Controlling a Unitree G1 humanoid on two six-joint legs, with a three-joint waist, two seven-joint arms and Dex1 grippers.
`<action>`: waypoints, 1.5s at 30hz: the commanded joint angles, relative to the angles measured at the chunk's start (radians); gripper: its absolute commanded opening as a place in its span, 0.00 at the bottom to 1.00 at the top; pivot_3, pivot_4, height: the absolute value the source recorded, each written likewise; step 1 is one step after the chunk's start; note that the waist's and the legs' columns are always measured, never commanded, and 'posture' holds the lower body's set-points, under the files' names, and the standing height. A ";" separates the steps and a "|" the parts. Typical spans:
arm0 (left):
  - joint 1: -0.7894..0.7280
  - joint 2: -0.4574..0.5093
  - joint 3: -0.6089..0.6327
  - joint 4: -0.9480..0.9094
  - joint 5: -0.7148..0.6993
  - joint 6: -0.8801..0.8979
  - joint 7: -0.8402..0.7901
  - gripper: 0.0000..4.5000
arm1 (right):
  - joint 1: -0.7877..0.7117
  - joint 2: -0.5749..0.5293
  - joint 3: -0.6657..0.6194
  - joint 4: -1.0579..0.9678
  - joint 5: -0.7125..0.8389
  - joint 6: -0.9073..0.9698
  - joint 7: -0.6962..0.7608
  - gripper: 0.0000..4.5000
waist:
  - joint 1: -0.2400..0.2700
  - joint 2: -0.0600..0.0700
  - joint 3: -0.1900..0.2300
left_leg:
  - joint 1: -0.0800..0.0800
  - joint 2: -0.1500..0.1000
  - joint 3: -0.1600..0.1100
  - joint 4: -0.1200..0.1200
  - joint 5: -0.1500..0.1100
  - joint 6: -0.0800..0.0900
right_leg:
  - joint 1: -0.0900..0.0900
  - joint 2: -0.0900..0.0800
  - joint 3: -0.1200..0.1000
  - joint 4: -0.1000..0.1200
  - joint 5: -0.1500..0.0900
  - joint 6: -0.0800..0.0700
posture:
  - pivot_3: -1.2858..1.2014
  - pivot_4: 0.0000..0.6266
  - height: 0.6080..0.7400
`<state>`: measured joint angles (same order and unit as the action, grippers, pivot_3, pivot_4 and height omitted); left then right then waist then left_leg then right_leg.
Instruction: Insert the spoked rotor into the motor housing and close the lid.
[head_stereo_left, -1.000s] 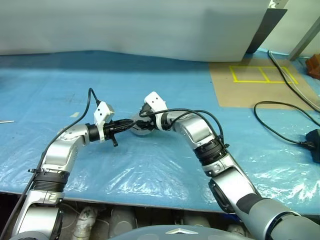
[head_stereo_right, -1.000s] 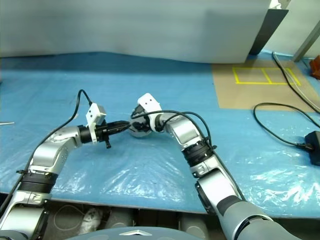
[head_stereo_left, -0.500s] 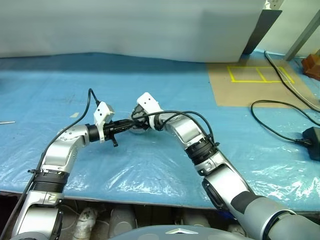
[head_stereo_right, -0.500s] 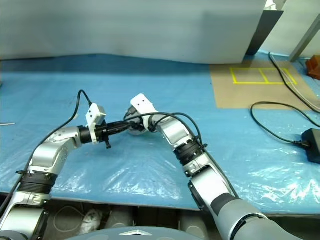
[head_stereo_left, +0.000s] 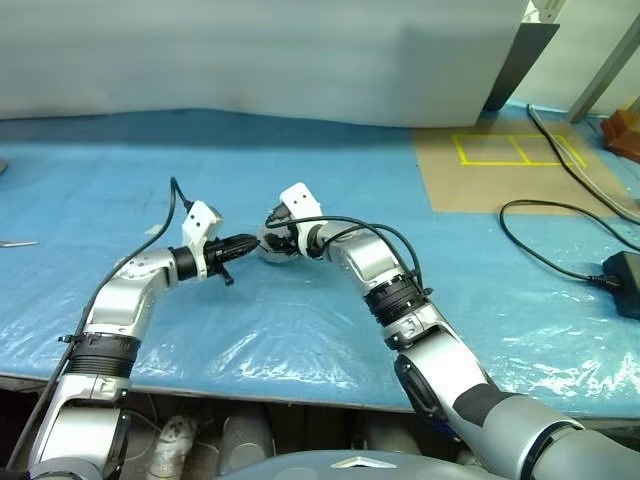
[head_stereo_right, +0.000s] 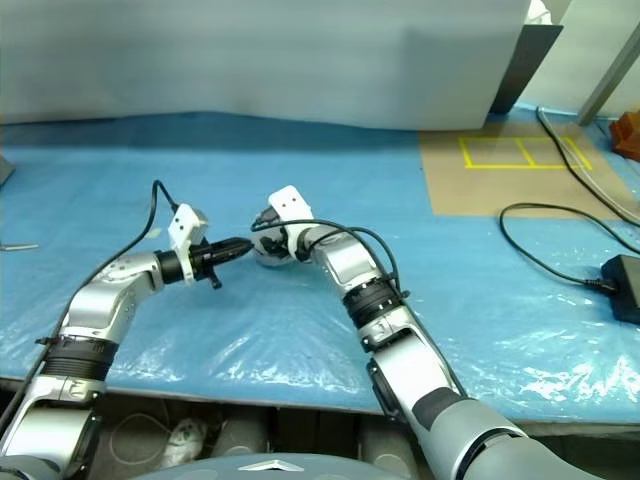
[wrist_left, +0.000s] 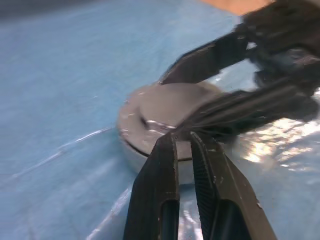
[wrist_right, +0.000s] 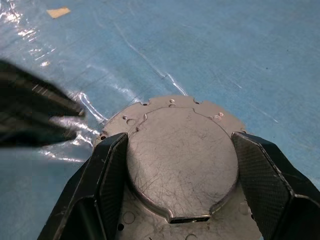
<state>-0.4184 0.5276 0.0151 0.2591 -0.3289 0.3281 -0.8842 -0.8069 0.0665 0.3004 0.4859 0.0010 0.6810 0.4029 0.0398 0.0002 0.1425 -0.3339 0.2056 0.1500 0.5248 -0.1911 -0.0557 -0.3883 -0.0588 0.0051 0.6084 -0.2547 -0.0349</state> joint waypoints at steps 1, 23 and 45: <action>-0.049 -0.024 0.027 0.048 0.021 -0.061 0.041 0.11 | 0.105 -0.042 0.067 0.094 -0.049 0.040 0.024 0.65 | 0.000 0.000 -0.001 | 0.000 0.000 0.000 0.000 0.000 0.000 | 0.001 0.000 0.000 0.000 0.000 0.000 | 0.52 0.24 1.00; -0.100 -0.045 -0.079 0.209 0.145 -0.122 -0.025 0.11 | 0.213 -0.156 0.120 -0.076 -0.070 -0.007 0.091 0.65 | 0.011 0.002 -0.007 | -0.001 -0.002 0.001 0.001 0.001 -0.001 | 0.001 -0.001 0.000 -0.005 -0.002 0.003 | 0.52 0.24 1.00; -0.104 -0.067 -0.075 0.221 0.154 -0.165 -0.051 0.11 | 0.266 -0.251 -0.108 -0.421 0.196 -0.160 0.294 0.99 | 0.029 -0.002 0.000 | -0.017 -0.002 0.002 0.002 0.001 -0.002 | -0.008 0.000 -0.004 -0.008 0.002 0.004 | 0.52 0.24 1.00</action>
<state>-0.5332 0.4571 -0.0457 0.4586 -0.1968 0.1558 -0.9343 -0.5382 -0.1877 0.2622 0.1373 0.1078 0.4871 0.6688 0.0687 -0.0020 0.1421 -0.3522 0.2025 0.1514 0.5270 -0.1899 -0.0577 -0.3972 -0.0582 0.0011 0.6006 -0.2522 -0.0306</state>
